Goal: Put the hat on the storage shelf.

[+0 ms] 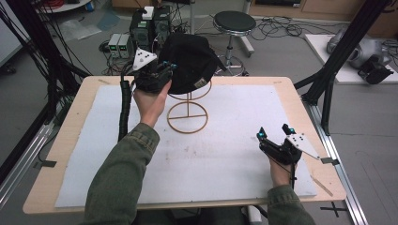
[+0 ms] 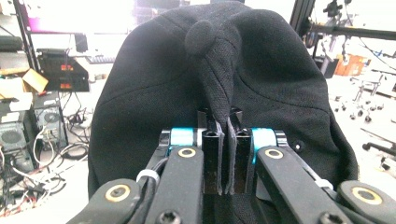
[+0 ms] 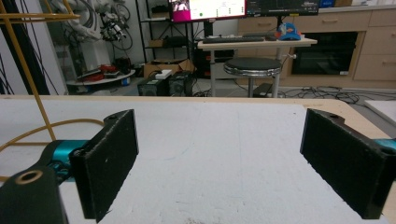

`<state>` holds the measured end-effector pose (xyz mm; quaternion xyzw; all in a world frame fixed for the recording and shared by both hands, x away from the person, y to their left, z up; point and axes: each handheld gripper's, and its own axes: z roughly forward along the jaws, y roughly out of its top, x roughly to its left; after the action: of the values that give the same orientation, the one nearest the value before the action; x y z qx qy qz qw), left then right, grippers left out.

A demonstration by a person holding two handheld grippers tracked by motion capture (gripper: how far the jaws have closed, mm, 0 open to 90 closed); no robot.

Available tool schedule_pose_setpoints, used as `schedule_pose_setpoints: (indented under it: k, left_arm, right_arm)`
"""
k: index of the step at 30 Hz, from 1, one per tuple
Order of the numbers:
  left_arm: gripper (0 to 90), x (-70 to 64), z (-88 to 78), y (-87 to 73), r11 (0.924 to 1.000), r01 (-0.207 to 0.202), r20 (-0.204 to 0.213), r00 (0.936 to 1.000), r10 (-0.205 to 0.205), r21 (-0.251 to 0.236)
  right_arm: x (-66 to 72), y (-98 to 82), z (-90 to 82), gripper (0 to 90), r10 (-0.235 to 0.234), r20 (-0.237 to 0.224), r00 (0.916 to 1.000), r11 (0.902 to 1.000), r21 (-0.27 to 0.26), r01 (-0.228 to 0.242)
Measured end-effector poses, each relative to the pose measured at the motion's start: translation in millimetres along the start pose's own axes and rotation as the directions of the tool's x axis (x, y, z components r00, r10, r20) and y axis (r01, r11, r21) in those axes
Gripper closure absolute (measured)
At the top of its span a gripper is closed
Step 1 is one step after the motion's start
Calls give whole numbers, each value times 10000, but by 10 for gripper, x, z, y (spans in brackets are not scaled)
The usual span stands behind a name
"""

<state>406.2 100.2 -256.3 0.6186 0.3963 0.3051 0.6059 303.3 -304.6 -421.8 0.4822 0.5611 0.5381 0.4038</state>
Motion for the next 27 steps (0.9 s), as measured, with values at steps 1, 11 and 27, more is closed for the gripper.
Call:
schedule_pose_setpoints:
  k: [1,11,27]
  left_arm:
    - [867,-4,14,-5,9999,2,23,10000,-2,126]
    - [861,-34,86,-56,9986,-183,121,9998,177,496]
    - [831,-25,147,-87,9978,62,50,10000,-65,658]
  right_arm:
    - [0,1,0,106,9,1,10000,10000,4,-9]
    - [2,3,-1,106,34,15,10000,10000,21,-34]
    - [0,1,1,106,45,47,10000,10000,39,-45]
